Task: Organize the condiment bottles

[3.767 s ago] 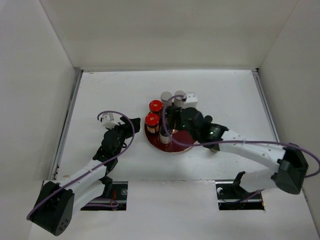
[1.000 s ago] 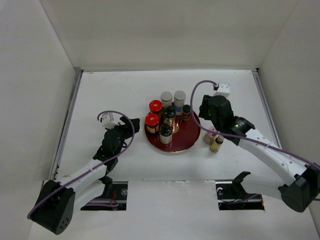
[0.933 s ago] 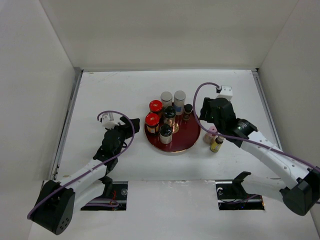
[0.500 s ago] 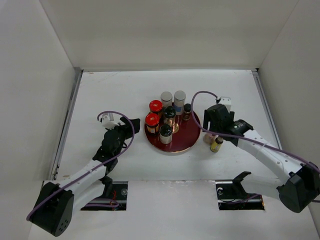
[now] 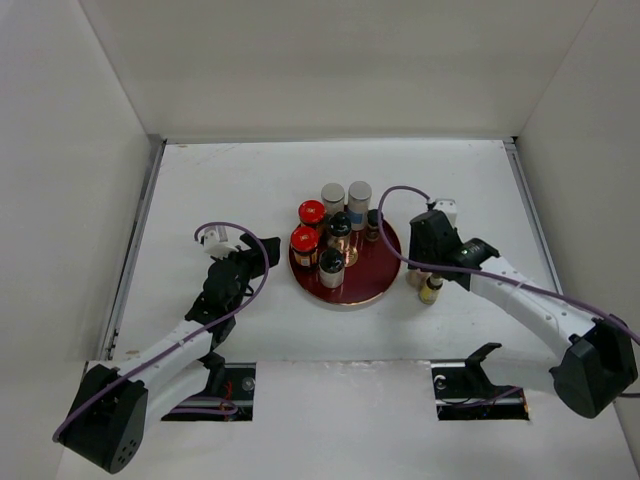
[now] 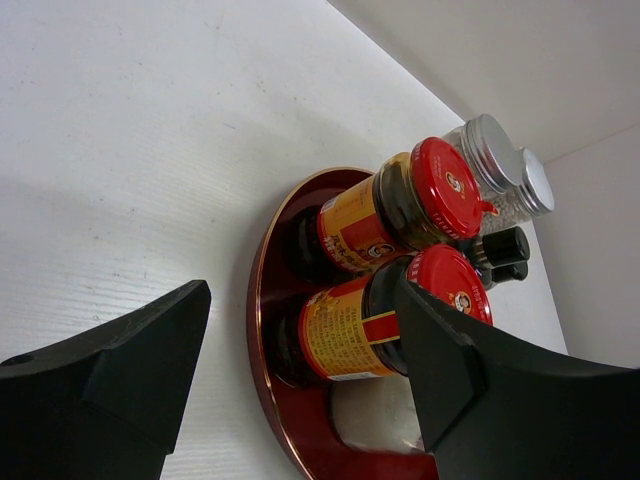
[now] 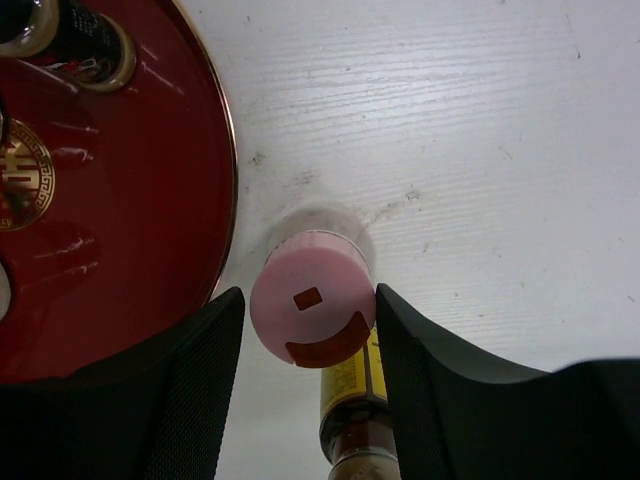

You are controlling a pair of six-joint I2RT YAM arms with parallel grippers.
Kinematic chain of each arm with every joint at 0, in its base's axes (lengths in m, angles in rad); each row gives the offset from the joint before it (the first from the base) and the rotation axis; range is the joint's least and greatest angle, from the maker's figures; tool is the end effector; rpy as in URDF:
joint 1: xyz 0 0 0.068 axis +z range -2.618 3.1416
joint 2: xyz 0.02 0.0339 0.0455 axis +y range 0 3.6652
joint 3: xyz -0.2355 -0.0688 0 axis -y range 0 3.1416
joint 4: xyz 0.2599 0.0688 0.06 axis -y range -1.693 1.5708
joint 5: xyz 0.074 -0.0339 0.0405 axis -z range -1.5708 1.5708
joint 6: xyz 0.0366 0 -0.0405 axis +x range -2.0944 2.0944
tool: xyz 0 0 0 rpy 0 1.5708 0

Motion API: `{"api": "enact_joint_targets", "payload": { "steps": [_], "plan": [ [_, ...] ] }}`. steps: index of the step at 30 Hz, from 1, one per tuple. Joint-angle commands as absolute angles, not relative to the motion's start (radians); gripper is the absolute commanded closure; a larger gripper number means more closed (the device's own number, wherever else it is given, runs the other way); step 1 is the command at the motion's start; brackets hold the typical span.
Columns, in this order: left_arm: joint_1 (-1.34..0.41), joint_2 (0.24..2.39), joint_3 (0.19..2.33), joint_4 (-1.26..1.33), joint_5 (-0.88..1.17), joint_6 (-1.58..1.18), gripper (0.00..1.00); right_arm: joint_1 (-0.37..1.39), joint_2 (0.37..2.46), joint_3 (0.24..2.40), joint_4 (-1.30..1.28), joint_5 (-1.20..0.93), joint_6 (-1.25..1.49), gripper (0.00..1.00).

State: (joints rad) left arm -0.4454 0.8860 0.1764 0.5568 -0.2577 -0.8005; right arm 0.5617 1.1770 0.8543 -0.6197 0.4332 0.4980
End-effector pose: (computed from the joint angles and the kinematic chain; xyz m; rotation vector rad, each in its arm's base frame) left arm 0.1984 -0.0844 0.1554 -0.5030 1.6964 -0.6950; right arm 0.2267 0.1245 0.2187 0.0947 2.3944 -0.0613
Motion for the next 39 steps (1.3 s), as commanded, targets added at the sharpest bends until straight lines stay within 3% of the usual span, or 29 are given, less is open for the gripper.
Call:
{"api": "enact_joint_targets", "payload": {
  "steps": [1,7,14,21,30,39],
  "plan": [
    [-0.441,0.88,0.173,0.591,-0.253,-0.81,0.26,0.551,1.192,0.856,-0.577,0.423,0.515,0.42],
    [-0.435,0.868,0.172,0.586,-0.255,-0.81,0.26,0.547,1.204,0.862,-0.549,0.449,0.511,0.52],
    [-0.436,0.877,0.172,0.592,-0.258,-0.81,0.26,0.519,1.108,0.891,-0.477,0.549,0.488,0.55],
    [-0.436,0.888,0.175,0.597,-0.261,-0.811,0.26,0.538,1.074,0.98,-0.413,0.519,0.445,0.55],
    [-0.435,0.902,0.173,0.6,-0.253,-0.81,0.26,0.726,1.331,1.084,-0.295,0.436,0.453,0.56],
    [-0.429,0.887,0.169,0.6,-0.262,-0.81,0.26,0.763,1.517,1.178,-0.282,0.428,0.428,0.54]
  ]
}}
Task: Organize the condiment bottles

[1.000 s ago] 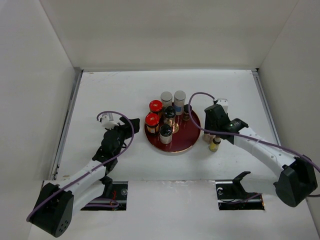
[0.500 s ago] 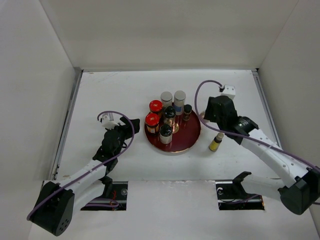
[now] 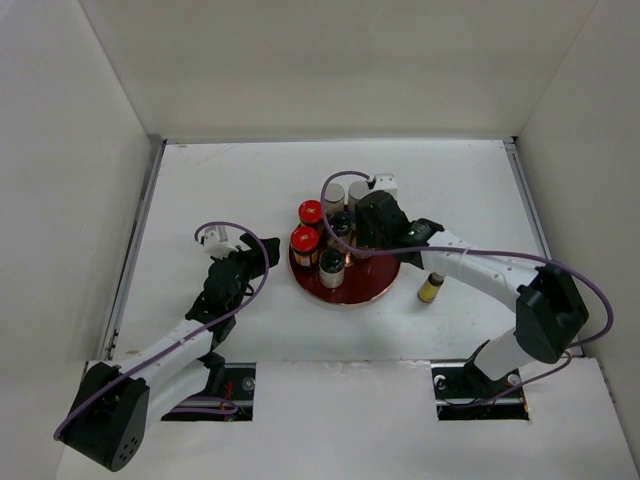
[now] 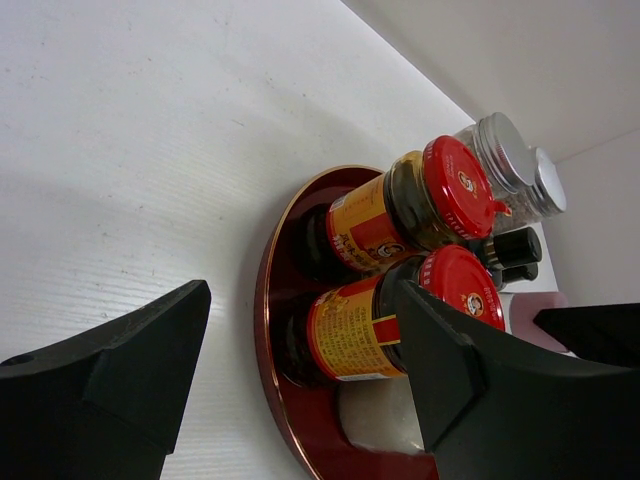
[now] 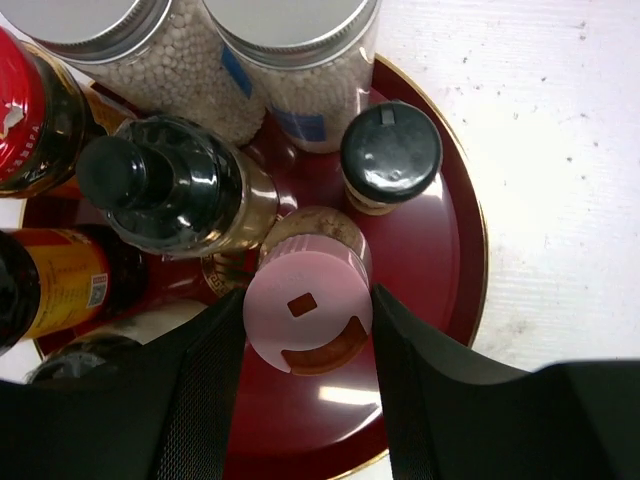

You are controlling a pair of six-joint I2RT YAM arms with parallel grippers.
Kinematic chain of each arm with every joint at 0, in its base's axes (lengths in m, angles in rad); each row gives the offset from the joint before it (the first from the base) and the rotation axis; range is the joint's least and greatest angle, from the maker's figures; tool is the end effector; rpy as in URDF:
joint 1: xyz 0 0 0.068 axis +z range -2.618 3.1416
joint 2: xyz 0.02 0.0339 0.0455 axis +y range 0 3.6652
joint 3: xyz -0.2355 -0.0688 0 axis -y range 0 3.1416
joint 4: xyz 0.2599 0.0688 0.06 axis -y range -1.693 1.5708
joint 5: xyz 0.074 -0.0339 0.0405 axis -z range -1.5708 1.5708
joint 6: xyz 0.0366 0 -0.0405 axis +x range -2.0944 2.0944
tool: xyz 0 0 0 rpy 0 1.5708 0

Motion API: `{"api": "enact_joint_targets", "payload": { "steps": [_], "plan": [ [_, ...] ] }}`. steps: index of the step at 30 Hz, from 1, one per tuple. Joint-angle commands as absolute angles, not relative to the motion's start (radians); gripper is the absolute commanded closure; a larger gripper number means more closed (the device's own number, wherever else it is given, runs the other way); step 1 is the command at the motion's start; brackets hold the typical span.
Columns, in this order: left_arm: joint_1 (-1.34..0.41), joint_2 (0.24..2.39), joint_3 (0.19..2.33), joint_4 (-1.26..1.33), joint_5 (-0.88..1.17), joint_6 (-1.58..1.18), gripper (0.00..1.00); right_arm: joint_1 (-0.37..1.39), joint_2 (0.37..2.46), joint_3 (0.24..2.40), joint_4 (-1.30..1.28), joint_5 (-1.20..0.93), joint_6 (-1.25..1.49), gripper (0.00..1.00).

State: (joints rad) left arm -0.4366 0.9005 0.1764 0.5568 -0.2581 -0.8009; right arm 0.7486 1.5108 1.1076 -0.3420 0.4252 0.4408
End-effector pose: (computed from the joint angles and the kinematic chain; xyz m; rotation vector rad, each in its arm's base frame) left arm 0.1997 -0.0829 0.1526 -0.5120 1.7069 -0.6812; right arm 0.2648 0.2254 0.2290 -0.1336 2.2368 0.1485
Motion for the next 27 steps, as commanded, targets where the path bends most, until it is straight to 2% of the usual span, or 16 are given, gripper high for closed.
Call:
{"api": "enact_joint_targets", "payload": {
  "steps": [1,7,14,15,17,21,23,24,25,27],
  "plan": [
    [-0.43,0.894,0.17,0.6,-0.261,-0.81,0.26,0.763,1.528,1.18,-0.291,0.428,0.429,0.53],
    [-0.429,0.897,0.172,0.6,-0.261,-0.811,0.26,0.778,1.545,1.18,-0.313,0.434,0.433,0.33],
    [-0.427,0.885,0.17,0.598,-0.262,-0.81,0.26,0.788,1.413,1.161,-0.36,0.475,0.434,0.29],
    [-0.429,0.885,0.17,0.595,-0.258,-0.81,0.26,0.788,1.363,1.148,-0.368,0.491,0.436,0.31],
    [-0.43,0.877,0.169,0.592,-0.255,-0.81,0.26,0.788,1.249,1.106,-0.388,0.531,0.44,0.39],
    [-0.435,0.877,0.172,0.592,-0.259,-0.81,0.26,0.737,1.025,1.014,-0.526,0.636,0.504,0.7],
    [-0.438,0.881,0.172,0.591,-0.255,-0.81,0.26,0.71,0.936,0.983,-0.657,0.679,0.563,0.71],
    [-0.438,0.877,0.172,0.591,-0.255,-0.811,0.26,0.702,0.907,0.977,-0.746,0.701,0.595,0.7],
    [-0.438,0.876,0.172,0.591,-0.259,-0.811,0.26,0.697,0.885,0.979,-0.84,0.725,0.639,0.65],
    [-0.442,0.894,0.178,0.6,-0.259,-0.813,0.26,0.708,0.862,0.985,-0.996,0.761,0.734,0.42]
  ]
}}
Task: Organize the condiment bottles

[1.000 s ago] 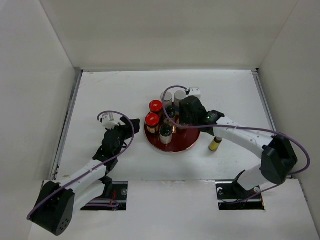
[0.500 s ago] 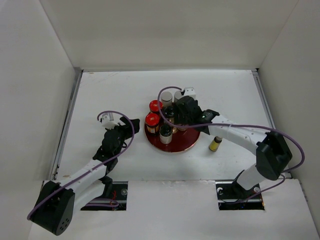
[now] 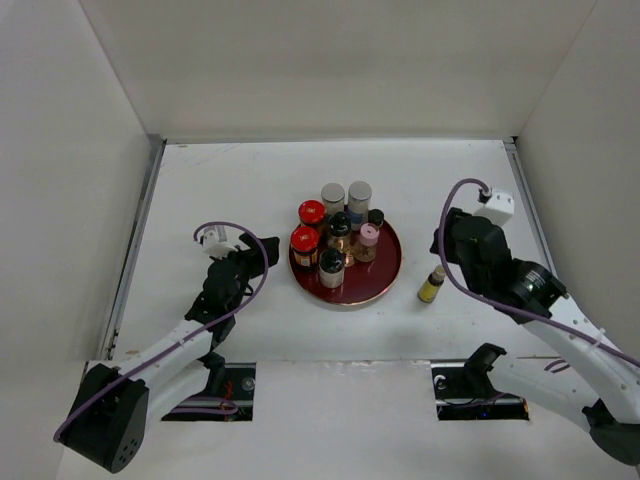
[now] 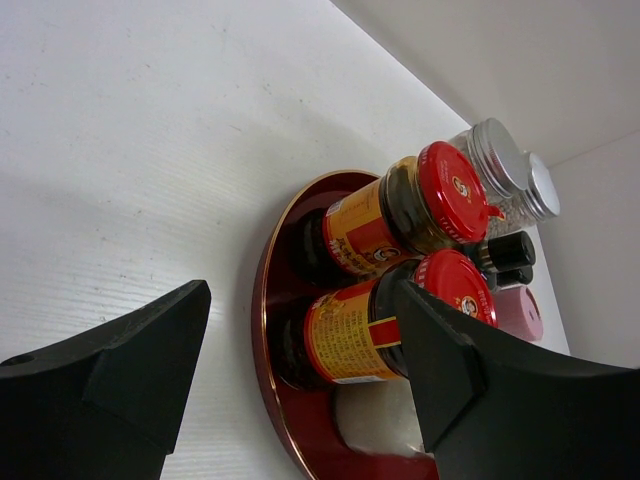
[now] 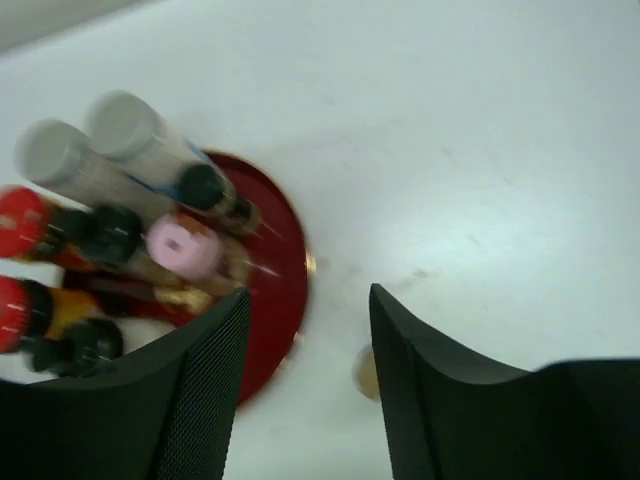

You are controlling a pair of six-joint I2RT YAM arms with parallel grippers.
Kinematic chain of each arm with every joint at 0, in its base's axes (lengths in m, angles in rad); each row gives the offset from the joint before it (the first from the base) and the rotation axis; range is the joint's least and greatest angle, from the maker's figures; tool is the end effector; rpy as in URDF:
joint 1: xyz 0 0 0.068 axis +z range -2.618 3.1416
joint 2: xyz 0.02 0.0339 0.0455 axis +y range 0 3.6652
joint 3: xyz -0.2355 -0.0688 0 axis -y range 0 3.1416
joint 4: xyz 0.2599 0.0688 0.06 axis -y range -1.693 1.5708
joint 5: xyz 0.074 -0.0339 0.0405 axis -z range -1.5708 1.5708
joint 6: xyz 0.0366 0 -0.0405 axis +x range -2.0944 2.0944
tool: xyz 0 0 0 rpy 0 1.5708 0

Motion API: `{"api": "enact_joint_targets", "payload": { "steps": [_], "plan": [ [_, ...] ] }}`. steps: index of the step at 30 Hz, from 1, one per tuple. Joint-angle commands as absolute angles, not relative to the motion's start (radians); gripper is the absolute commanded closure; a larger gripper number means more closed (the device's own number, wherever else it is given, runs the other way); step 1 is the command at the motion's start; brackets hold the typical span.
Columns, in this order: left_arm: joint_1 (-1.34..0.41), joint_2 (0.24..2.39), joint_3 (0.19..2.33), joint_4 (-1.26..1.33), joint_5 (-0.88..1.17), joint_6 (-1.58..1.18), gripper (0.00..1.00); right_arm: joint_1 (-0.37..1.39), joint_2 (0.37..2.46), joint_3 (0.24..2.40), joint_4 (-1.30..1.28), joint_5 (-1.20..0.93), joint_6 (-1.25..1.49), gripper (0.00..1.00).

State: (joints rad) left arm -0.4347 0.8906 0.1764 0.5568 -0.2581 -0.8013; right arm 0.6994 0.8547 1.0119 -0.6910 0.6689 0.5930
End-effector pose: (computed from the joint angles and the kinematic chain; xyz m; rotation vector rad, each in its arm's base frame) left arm 0.1995 -0.0823 0.1545 -0.5131 1.6967 -0.6852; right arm 0.1685 0.1121 0.3388 0.2818 1.9635 0.1287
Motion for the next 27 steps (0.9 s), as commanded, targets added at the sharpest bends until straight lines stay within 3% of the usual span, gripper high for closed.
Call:
{"api": "enact_joint_targets", "payload": {
  "steps": [1,4,10,20,27],
  "plan": [
    [-0.447,0.906,0.182,0.6,-0.256,-0.815,0.26,0.715,0.861,0.986,-1.041,0.761,0.761,0.34],
    [-0.459,0.917,0.184,0.606,-0.258,-0.816,0.26,0.761,0.879,0.957,-1.117,0.755,0.811,0.25],
    [-0.459,0.885,0.178,0.597,-0.256,-0.815,0.26,0.783,0.896,0.87,-0.97,0.669,0.773,0.24],
    [-0.45,0.877,0.176,0.594,-0.258,-0.813,0.26,0.686,0.93,0.818,-0.736,0.606,0.646,0.4],
    [-0.45,0.9,0.178,0.604,-0.258,-0.815,0.26,0.673,0.953,0.81,-0.692,0.589,0.618,0.59]
  ]
}}
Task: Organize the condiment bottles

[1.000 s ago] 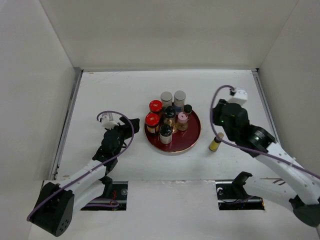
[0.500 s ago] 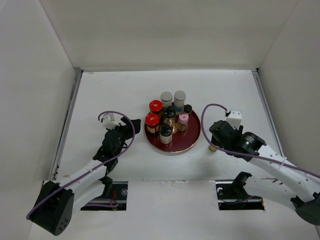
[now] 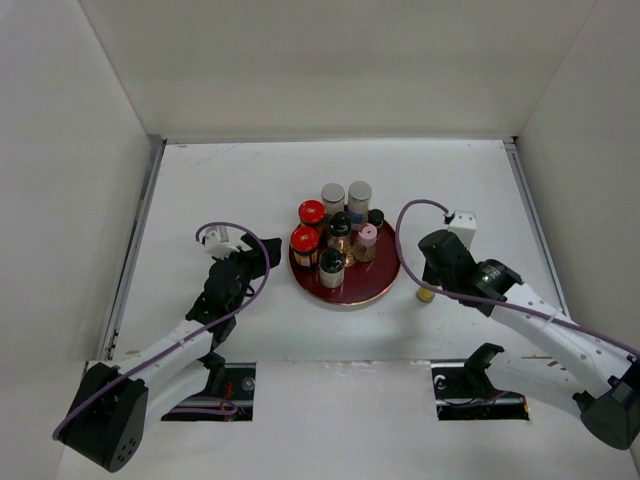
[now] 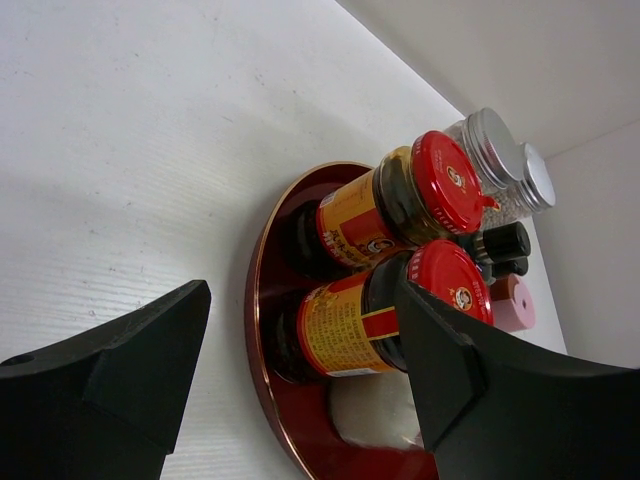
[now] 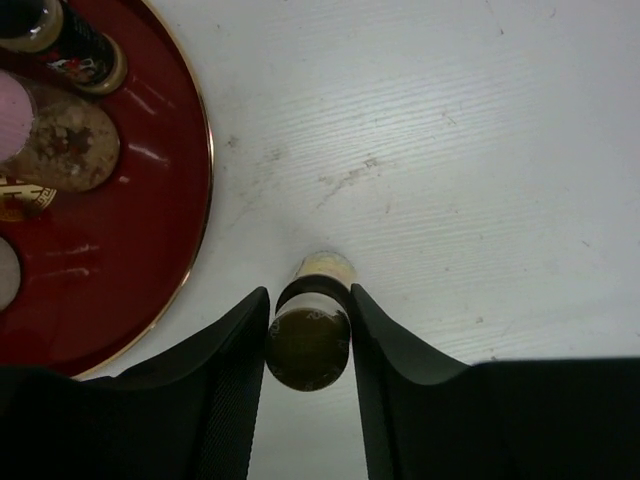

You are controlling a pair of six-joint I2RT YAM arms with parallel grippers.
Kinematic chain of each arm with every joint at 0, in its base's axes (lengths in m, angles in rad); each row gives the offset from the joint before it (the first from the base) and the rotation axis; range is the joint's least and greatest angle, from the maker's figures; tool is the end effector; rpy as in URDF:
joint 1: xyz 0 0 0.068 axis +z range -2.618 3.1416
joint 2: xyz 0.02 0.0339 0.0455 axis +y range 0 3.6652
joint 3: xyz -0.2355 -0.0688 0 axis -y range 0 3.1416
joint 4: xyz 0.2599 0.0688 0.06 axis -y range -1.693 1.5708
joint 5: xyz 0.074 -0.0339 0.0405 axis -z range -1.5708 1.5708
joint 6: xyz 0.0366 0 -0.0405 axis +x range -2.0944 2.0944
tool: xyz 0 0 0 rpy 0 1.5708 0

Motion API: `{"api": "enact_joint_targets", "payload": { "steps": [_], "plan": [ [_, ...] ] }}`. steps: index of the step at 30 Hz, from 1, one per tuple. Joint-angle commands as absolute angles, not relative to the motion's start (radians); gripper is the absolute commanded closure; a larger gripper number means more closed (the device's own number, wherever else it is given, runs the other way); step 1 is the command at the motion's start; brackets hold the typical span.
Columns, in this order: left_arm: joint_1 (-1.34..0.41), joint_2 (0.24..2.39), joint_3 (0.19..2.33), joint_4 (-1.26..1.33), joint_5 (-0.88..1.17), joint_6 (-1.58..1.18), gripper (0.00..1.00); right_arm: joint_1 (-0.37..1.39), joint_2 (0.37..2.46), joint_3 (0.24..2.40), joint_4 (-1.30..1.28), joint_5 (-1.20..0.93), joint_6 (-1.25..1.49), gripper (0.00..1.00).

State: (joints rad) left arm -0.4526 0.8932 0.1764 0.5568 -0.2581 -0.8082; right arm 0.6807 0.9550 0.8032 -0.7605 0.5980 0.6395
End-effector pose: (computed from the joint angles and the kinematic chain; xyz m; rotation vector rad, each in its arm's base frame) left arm 0.1981 -0.0859 0.1540 -0.5047 1.7046 -0.7017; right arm 0.1791 0.1185 0.2433 0.1924 2.2763 -0.0772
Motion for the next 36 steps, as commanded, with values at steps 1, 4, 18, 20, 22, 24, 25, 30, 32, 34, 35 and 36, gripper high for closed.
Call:
{"api": "enact_joint_targets", "payload": {
  "steps": [1,4,18,20,22,24,25,30,32,34,35,36],
  "plan": [
    [-0.452,0.907,0.179,0.604,-0.253,-0.815,0.26,0.67,0.953,0.811,-0.692,0.589,0.612,0.61],
    [-0.449,0.897,0.176,0.603,-0.258,-0.813,0.26,0.67,0.928,0.836,-0.706,0.603,0.601,0.68],
    [-0.447,0.908,0.175,0.615,-0.275,-0.802,0.26,0.702,1.021,1.058,-0.494,0.54,0.456,0.69],
    [-0.441,0.91,0.176,0.614,-0.279,-0.802,0.26,0.694,1.063,1.057,-0.436,0.502,0.451,0.7],
    [-0.446,0.916,0.178,0.614,-0.278,-0.802,0.26,0.686,1.109,1.058,-0.381,0.476,0.44,0.7],
    [-0.449,0.911,0.173,0.614,-0.281,-0.798,0.26,0.683,1.153,1.066,-0.347,0.465,0.433,0.7],
    [-0.444,0.911,0.173,0.615,-0.281,-0.798,0.26,0.683,1.172,1.069,-0.336,0.463,0.431,0.7],
    [-0.45,0.937,0.178,0.623,-0.282,-0.795,0.26,0.683,1.249,1.068,-0.293,0.479,0.414,0.69],
    [-0.441,0.936,0.178,0.624,-0.288,-0.792,0.26,0.683,1.27,1.062,-0.29,0.503,0.405,0.69],
    [-0.444,0.949,0.183,0.624,-0.291,-0.792,0.26,0.683,1.282,1.055,-0.287,0.517,0.399,0.68],
    [-0.447,0.956,0.184,0.624,-0.291,-0.792,0.25,0.683,1.288,1.051,-0.281,0.52,0.394,0.68],
    [-0.45,0.959,0.184,0.624,-0.291,-0.79,0.25,0.683,1.296,1.045,-0.272,0.522,0.388,0.68]
  ]
}}
